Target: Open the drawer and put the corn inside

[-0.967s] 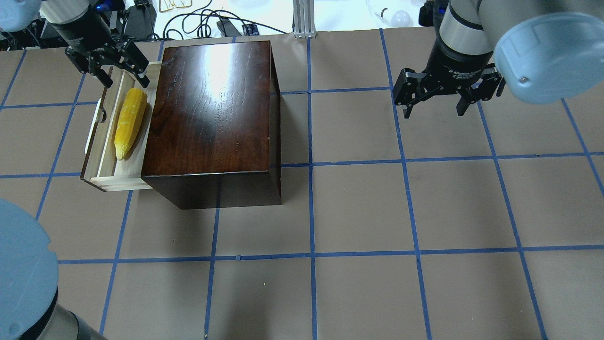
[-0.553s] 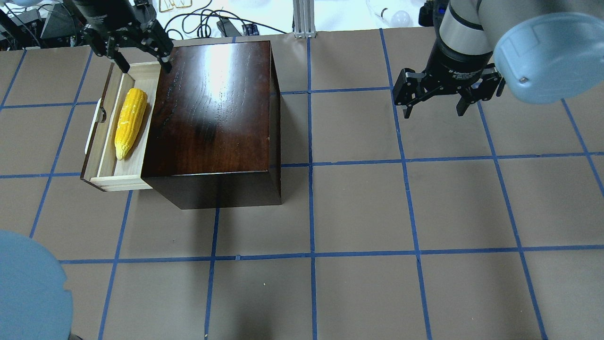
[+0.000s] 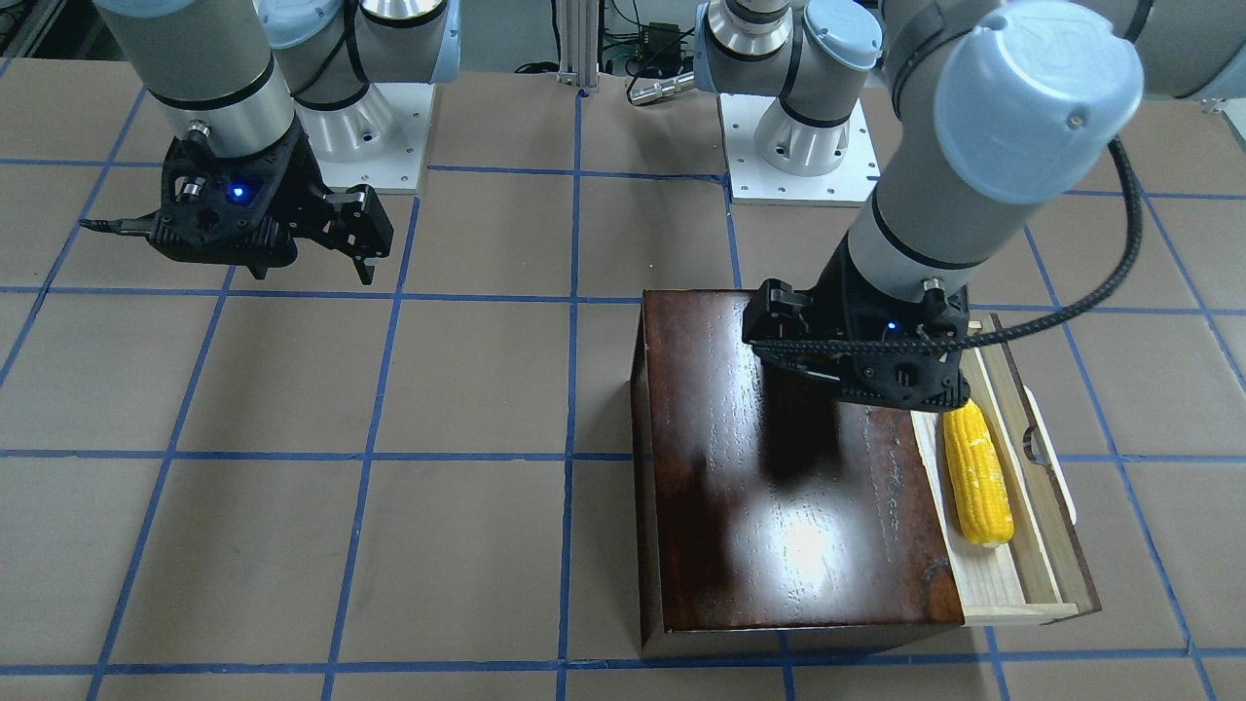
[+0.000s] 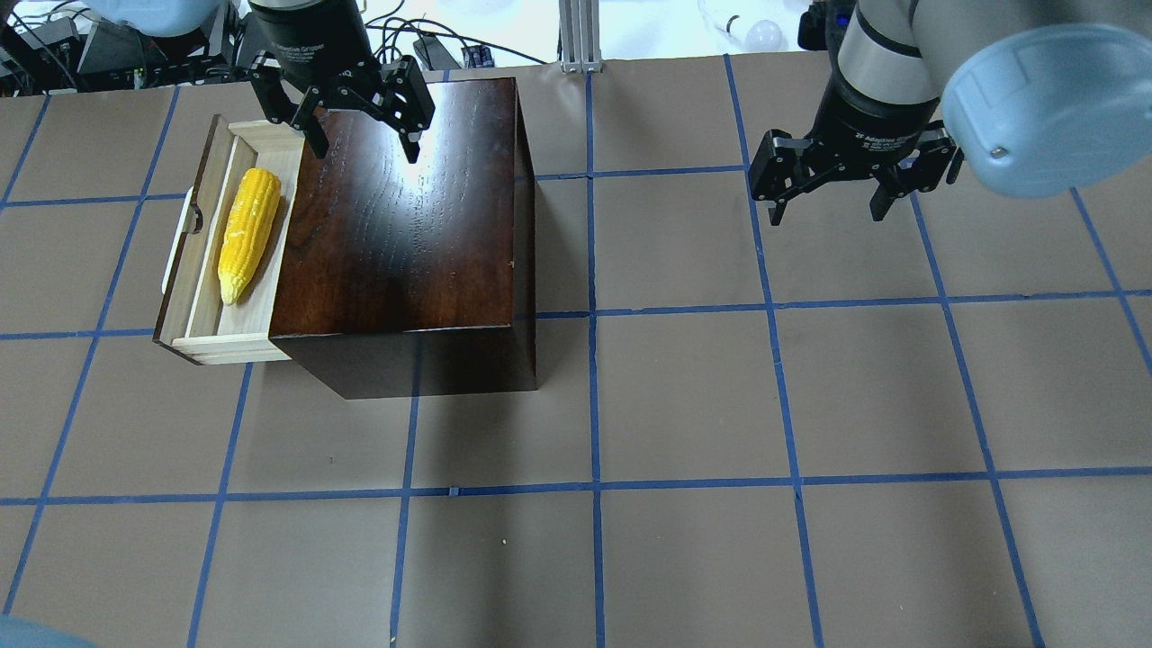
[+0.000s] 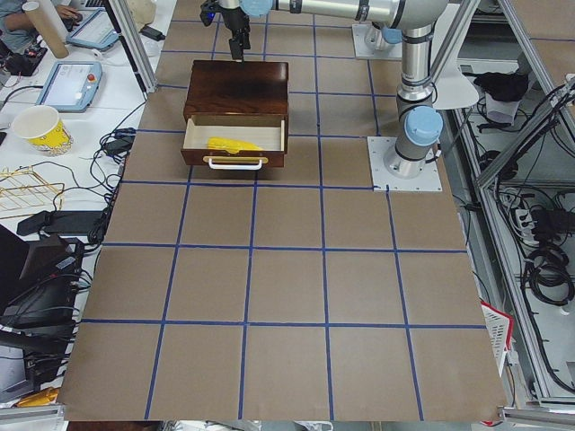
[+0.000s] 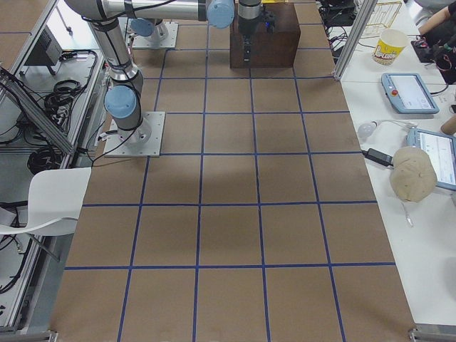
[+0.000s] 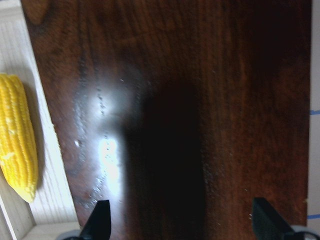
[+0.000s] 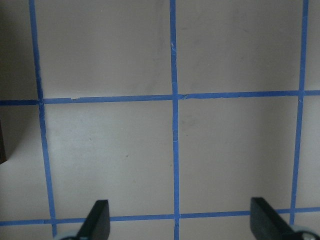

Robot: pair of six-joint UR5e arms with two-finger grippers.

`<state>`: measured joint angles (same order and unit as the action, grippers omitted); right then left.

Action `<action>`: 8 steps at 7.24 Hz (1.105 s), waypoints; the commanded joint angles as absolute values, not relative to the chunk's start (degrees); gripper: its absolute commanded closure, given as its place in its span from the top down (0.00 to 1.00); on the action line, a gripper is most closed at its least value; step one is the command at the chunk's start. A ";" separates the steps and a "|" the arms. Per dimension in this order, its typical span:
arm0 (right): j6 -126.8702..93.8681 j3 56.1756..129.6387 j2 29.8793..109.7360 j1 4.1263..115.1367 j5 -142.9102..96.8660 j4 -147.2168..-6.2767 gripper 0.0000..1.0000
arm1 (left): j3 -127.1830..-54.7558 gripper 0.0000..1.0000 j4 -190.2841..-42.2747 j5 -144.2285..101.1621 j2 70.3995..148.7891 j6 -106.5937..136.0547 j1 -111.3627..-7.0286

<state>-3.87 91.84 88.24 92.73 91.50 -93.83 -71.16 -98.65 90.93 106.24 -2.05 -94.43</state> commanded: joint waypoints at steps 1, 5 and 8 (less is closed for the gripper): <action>-3.87 91.85 88.16 92.72 91.58 -93.78 1.00 | -77.05 1.00 -97.92 90.70 102.32 -1.93 -94.57; -3.87 91.85 88.24 92.72 91.58 -93.78 1.00 | -84.70 1.00 -94.25 90.35 96.51 -3.51 -91.51; -3.87 91.85 88.16 92.72 91.58 -93.78 1.00 | -89.72 1.00 -91.76 90.00 92.30 -2.37 -89.21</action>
